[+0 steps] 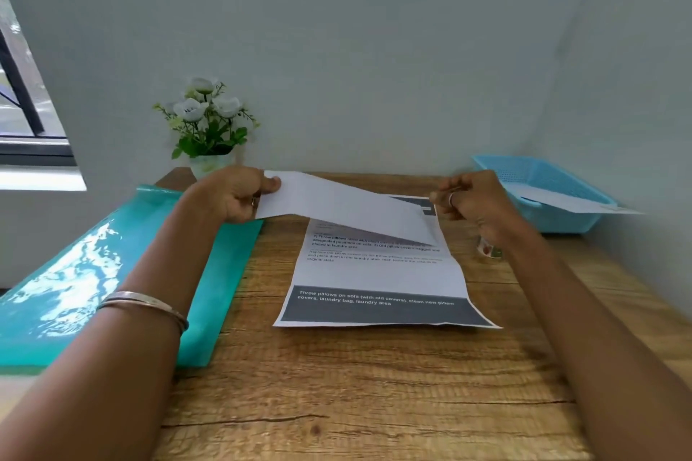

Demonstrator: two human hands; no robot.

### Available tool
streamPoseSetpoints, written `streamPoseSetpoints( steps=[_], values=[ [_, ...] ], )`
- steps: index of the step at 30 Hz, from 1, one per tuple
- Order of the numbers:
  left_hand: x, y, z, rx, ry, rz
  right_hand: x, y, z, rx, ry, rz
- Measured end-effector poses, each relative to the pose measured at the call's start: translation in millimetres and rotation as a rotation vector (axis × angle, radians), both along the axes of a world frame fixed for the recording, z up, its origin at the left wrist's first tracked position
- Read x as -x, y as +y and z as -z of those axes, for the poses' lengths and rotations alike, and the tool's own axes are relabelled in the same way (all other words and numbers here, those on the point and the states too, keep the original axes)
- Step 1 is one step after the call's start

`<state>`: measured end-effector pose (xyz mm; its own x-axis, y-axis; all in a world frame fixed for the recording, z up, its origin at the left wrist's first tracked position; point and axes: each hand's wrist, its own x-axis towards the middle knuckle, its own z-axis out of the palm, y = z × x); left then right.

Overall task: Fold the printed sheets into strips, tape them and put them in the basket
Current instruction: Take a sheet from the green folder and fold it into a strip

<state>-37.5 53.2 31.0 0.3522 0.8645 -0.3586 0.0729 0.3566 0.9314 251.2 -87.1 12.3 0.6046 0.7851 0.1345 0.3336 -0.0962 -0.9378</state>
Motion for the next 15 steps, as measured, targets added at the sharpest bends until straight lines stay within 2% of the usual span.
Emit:
streamPoseSetpoints(
  steps=[3,6,8,11,15],
  values=[
    [1.2,2.7,4.8,-0.101,0.206,0.024,2.4,2.1,6.3,0.126,-0.213,-0.122],
    [-5.9,2.6,10.8,-0.294,0.424,-0.012,12.7,3.7,5.3,0.319,-0.578,-0.246],
    [-8.1,3.6,15.1,-0.452,0.566,-0.058,18.1,3.4,3.2,0.429,-0.748,-0.291],
    [-9.8,4.2,18.3,-0.635,0.708,-0.085,17.4,3.0,3.6,0.486,-0.792,-0.310],
    [-8.2,5.2,25.3,-0.683,0.781,-0.086,19.1,3.3,3.3,0.506,-0.837,-0.323]
  ],
)
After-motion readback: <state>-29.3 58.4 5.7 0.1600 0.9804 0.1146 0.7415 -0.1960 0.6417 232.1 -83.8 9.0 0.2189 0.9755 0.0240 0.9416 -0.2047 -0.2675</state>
